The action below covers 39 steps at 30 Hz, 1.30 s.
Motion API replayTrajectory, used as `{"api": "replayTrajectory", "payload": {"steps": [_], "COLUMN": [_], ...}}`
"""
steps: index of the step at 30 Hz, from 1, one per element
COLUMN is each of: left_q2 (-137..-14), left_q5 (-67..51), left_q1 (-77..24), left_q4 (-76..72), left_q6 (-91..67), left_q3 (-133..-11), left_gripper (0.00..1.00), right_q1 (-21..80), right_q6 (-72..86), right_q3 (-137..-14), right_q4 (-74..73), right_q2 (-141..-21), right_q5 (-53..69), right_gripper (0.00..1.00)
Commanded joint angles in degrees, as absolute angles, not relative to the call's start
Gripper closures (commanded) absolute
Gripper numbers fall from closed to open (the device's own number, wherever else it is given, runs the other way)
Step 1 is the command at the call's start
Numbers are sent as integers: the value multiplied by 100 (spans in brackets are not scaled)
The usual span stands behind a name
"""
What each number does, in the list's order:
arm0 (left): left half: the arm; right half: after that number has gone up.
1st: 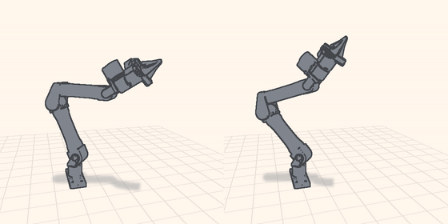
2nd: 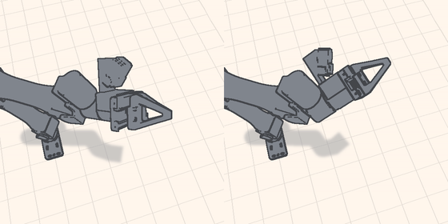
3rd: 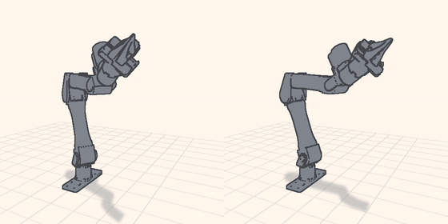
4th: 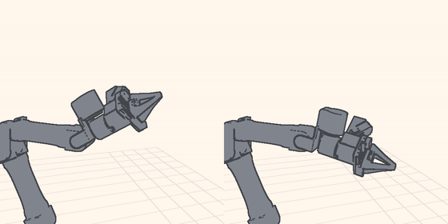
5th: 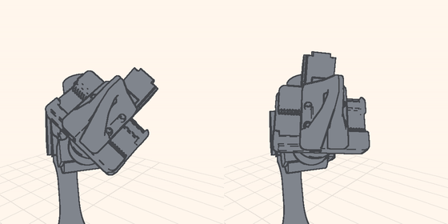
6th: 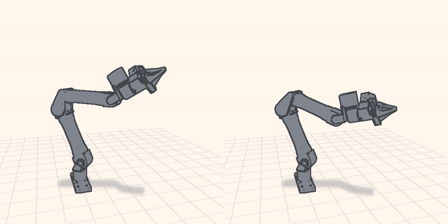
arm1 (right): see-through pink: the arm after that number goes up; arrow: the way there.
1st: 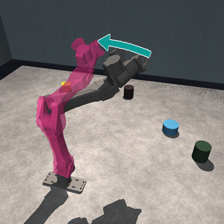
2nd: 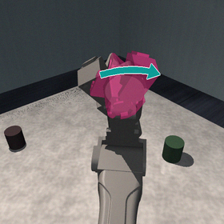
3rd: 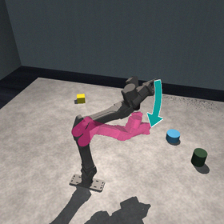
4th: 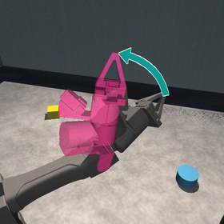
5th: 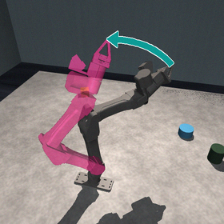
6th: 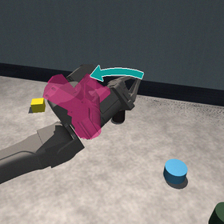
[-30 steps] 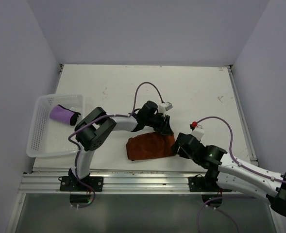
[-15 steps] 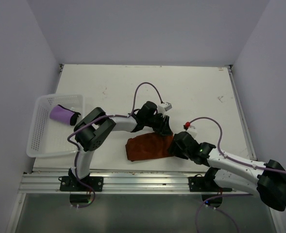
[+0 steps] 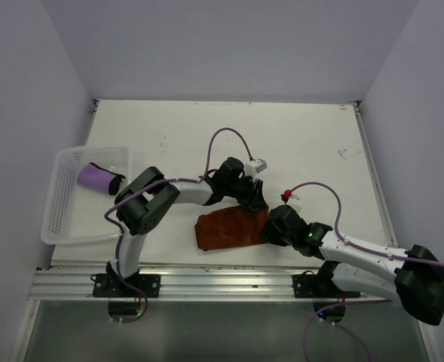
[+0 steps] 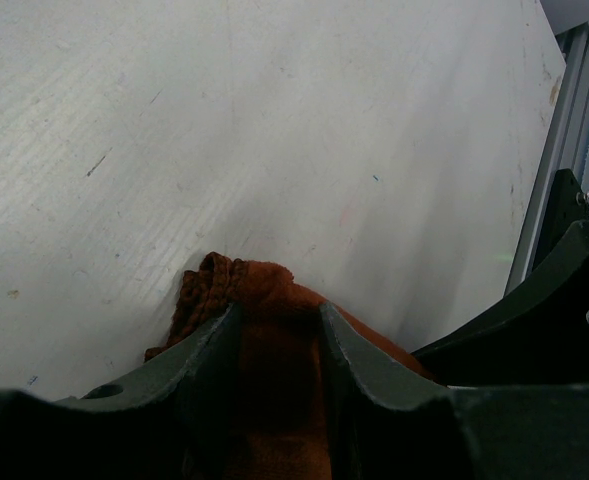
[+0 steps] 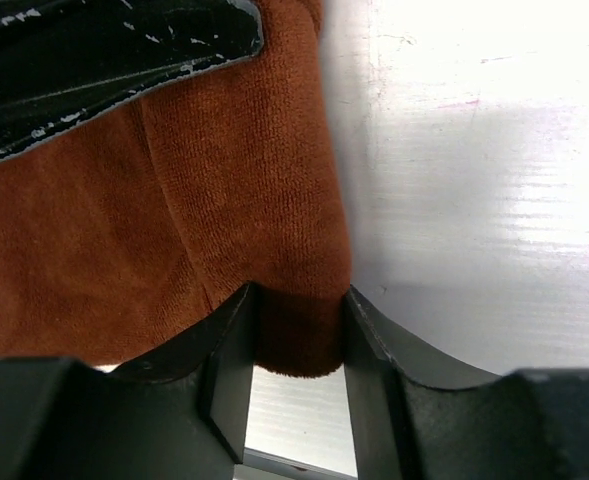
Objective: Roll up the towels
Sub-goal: Roll the towel
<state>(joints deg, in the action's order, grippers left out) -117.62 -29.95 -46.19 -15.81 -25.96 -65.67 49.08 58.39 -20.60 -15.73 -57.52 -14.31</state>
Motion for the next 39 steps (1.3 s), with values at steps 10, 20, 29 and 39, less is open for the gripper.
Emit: {"api": "replayTrajectory", "payload": {"steps": [10, 20, 29, 39], "left_q2": [-11619, -11347, -10829, -10354], "left_q5": [-2672, -2540, -2233, -2101], "left_q1": [-4052, -3797, -3788, -3762], "left_q4": [-792, -501, -79, 325], "left_q6": [-2743, -2804, -2839, -3085], "left_q3": [-6582, -7031, -7023, -7005], "left_gripper": [57, 54, 52, 51], "right_q1": [5414, 6415, 6881, 7584], "right_q6": [5265, 5080, 4975, 4966], "right_q3": [-2214, -2900, -3269, -3805], "right_q4": [-2170, -2821, -3217, -3638], "right_q2": [-5836, -6389, -6548, -7013], "right_q5": [-1880, -2865, -3594, -4596], "right_gripper": [98, 100, 100, 100]}}
